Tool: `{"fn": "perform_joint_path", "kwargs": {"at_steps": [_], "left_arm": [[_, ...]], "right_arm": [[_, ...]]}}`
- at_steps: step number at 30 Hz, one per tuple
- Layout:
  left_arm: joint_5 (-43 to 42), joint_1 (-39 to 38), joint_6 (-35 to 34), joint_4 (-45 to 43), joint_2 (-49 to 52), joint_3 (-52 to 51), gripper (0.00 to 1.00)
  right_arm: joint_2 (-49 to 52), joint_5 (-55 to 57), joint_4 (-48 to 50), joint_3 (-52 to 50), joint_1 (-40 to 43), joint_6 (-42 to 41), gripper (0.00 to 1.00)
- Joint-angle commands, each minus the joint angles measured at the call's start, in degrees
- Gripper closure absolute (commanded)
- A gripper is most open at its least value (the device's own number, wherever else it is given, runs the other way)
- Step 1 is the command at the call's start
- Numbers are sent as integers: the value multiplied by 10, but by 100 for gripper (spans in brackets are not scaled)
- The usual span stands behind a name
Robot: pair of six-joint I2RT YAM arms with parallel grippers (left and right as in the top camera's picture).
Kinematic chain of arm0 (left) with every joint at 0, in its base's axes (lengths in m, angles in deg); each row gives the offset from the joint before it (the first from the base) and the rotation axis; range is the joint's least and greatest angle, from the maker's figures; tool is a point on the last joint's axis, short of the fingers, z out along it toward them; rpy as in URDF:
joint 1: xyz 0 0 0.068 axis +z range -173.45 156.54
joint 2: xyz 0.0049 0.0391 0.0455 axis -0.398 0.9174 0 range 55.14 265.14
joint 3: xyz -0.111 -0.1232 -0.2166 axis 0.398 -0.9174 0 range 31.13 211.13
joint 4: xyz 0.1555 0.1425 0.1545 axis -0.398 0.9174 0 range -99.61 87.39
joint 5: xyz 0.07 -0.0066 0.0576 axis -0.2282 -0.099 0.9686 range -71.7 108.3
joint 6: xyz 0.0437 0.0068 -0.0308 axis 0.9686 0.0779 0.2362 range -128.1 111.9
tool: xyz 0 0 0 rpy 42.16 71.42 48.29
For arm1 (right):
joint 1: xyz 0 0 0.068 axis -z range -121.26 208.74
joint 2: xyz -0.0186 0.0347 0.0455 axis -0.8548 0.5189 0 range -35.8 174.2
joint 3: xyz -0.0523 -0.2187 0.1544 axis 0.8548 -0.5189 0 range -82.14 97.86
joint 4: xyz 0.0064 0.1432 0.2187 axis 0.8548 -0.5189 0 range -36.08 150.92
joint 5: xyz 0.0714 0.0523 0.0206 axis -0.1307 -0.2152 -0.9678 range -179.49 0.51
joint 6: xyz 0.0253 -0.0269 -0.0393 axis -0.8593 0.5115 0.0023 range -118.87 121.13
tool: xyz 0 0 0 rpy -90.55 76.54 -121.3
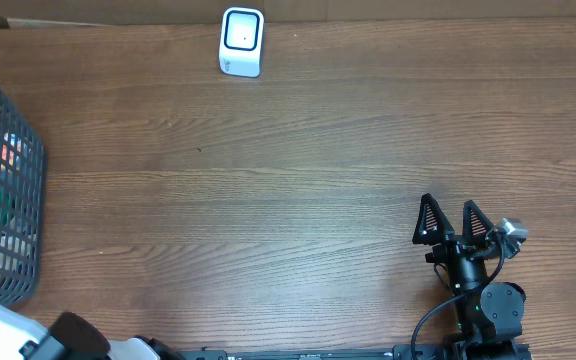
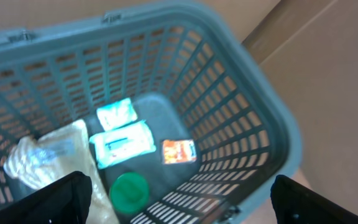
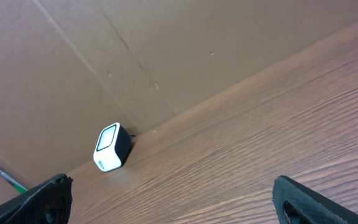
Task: Scan the item barcode
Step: 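Reach the left gripper into the basket and grasp the green-capped bottle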
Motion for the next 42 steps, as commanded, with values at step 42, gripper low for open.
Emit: {"fn": "perform_joint_path", "kwargs": {"at_steps": [42], "left_arm": [[10,-6,5,12,229,-161,0]], "right_arm": [[-5,2,2,-6,2,6,0]]}}
